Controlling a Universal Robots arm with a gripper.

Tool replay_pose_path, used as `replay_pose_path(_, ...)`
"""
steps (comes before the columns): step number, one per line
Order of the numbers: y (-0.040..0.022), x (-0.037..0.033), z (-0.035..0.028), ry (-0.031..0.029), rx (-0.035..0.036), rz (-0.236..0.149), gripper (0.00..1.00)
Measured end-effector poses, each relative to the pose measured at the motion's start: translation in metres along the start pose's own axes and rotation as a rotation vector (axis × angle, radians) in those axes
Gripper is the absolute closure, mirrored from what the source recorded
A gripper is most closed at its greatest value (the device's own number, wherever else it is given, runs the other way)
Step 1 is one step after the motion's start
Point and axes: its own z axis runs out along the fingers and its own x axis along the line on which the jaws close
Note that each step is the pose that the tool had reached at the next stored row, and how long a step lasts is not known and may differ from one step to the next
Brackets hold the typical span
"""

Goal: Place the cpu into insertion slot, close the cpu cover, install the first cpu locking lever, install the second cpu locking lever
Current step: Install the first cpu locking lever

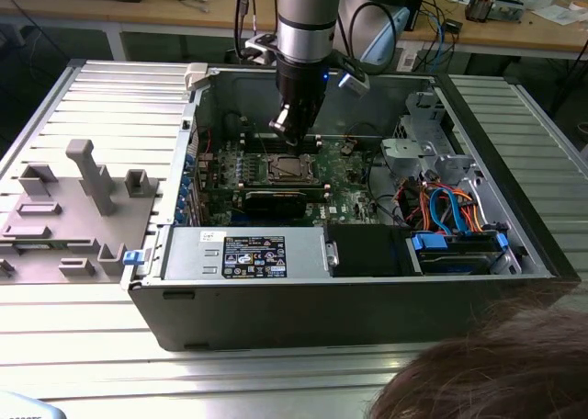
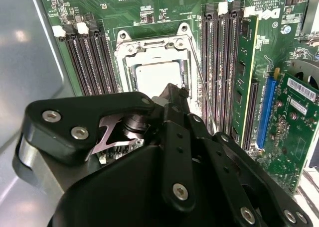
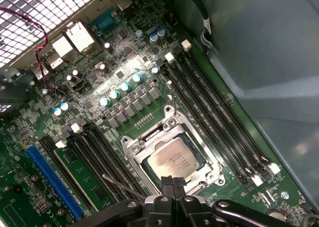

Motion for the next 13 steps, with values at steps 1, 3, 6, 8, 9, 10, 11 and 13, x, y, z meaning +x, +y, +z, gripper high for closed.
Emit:
replay_pose_path(1,0.0,0.0,0.0,-0.0001,0.0001,-0.004,0.89)
replay_pose_path(3,0.0,0.0,0.0,-0.0001,0.0002,-0.011,0.89)
replay_pose_path(6,0.0,0.0,0.0,-0.0005,0.0004,-0.023,0.89)
replay_pose_path(8,0.0,0.0,0.0,-0.0006,0.0006,-0.031,0.89)
replay_pose_path(9,0.0,0.0,0.0,-0.0007,0.0007,-0.034,0.89)
replay_pose_path(10,0.0,0.0,0.0,-0.0008,0.0008,-0.041,0.89)
replay_pose_path(11,0.0,0.0,0.0,-0.0009,0.0009,-0.045,0.89)
replay_pose_path(13,0.0,0.0,0.0,-0.001,0.0011,-0.054,0.89)
